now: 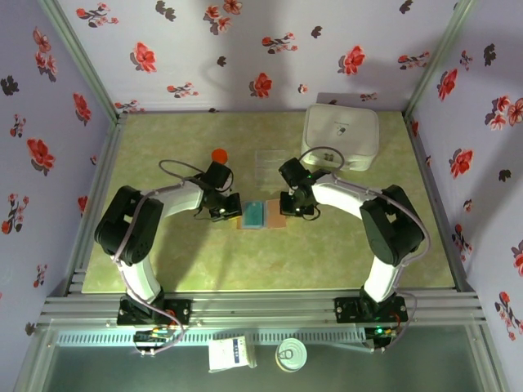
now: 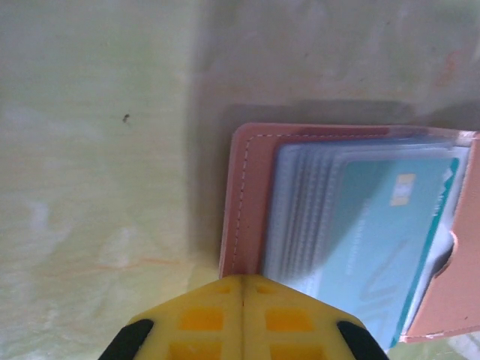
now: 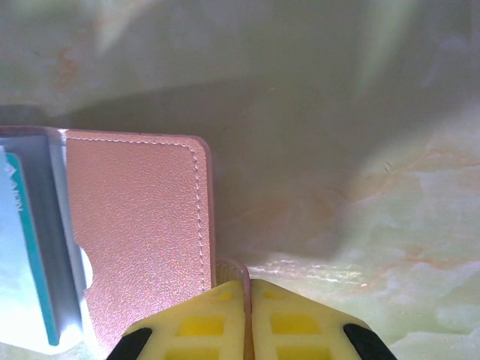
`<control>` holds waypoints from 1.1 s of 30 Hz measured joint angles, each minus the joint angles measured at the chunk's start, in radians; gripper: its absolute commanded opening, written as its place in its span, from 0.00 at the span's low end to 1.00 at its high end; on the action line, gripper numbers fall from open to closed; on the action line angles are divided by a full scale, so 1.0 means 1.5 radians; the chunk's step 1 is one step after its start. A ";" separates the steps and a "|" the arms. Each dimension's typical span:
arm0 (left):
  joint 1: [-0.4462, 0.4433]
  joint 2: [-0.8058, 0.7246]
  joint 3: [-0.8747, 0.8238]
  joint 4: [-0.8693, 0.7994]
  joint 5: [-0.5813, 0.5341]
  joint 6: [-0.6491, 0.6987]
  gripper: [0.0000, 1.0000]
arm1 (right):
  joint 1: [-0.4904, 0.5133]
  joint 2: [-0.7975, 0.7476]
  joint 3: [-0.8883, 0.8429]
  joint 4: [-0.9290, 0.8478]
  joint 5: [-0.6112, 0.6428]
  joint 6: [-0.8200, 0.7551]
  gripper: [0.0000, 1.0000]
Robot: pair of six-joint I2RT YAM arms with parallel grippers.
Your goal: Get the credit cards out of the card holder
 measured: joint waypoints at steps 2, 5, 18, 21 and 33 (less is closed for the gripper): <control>0.000 0.000 -0.002 0.005 0.001 0.000 0.00 | 0.000 0.006 0.000 0.000 0.008 -0.006 0.09; 0.000 0.000 -0.006 0.013 0.003 0.000 0.00 | 0.000 0.017 0.000 0.000 0.018 -0.012 0.10; -0.001 0.000 -0.010 0.023 0.006 0.000 0.00 | -0.001 0.018 -0.007 -0.029 0.078 -0.036 0.36; -0.001 0.000 -0.010 0.023 0.006 0.000 0.00 | -0.006 0.006 -0.011 -0.056 0.099 -0.041 0.39; -0.001 -0.003 -0.011 0.022 0.005 0.000 0.00 | 0.004 -0.051 0.059 -0.193 0.163 -0.040 0.44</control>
